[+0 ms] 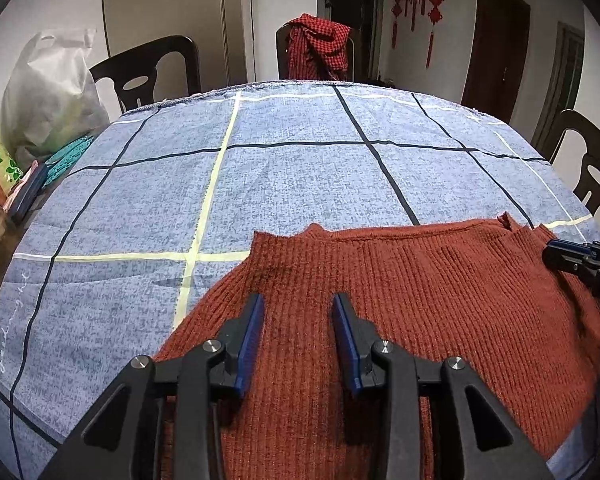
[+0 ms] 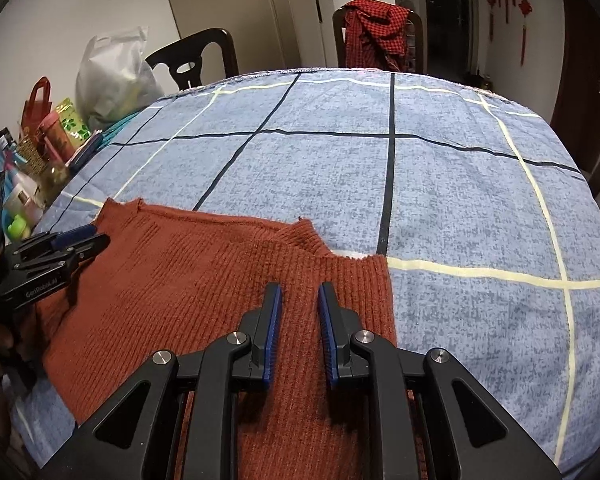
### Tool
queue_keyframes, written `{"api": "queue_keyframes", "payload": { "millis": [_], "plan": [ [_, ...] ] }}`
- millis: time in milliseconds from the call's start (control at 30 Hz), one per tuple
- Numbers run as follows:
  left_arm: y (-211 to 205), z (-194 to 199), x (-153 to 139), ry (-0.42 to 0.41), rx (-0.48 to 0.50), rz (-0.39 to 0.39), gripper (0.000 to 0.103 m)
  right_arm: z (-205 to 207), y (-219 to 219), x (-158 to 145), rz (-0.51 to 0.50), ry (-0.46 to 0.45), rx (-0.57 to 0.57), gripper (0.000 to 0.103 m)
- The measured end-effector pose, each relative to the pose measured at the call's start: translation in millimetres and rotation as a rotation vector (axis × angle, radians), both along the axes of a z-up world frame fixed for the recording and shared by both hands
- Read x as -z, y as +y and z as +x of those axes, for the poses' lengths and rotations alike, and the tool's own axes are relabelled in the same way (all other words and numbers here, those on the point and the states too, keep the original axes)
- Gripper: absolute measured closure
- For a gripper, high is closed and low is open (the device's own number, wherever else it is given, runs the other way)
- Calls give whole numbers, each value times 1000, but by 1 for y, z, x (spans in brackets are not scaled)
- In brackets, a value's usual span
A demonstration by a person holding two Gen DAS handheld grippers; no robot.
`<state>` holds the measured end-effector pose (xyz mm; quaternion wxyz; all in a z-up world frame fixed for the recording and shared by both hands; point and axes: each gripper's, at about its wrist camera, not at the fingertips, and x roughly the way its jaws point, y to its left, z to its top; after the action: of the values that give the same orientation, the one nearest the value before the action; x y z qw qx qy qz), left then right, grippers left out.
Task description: Fold small clothes
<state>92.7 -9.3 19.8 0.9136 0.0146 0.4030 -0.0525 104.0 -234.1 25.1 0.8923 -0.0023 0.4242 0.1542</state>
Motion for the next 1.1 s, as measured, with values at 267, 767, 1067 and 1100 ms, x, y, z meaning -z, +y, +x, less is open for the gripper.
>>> {"api": "queue_keyframes", "payload": {
  "millis": [267,767,1067,1100],
  "plan": [
    [-1,-5,-7,3,-1,1,65,-13,-14,-8,2,-37,60,84],
    [-2,-26,-20,-43,6,23,65,-49,-22,-19,21,-80,43,79],
    [-10,-29,-4,-14,25,41,64,-63,-12,2,-73,-48,2,79],
    [-10,-31,-5,-14,24,43,64,-64,-12,0,-71,-51,0,79]
  ]
}}
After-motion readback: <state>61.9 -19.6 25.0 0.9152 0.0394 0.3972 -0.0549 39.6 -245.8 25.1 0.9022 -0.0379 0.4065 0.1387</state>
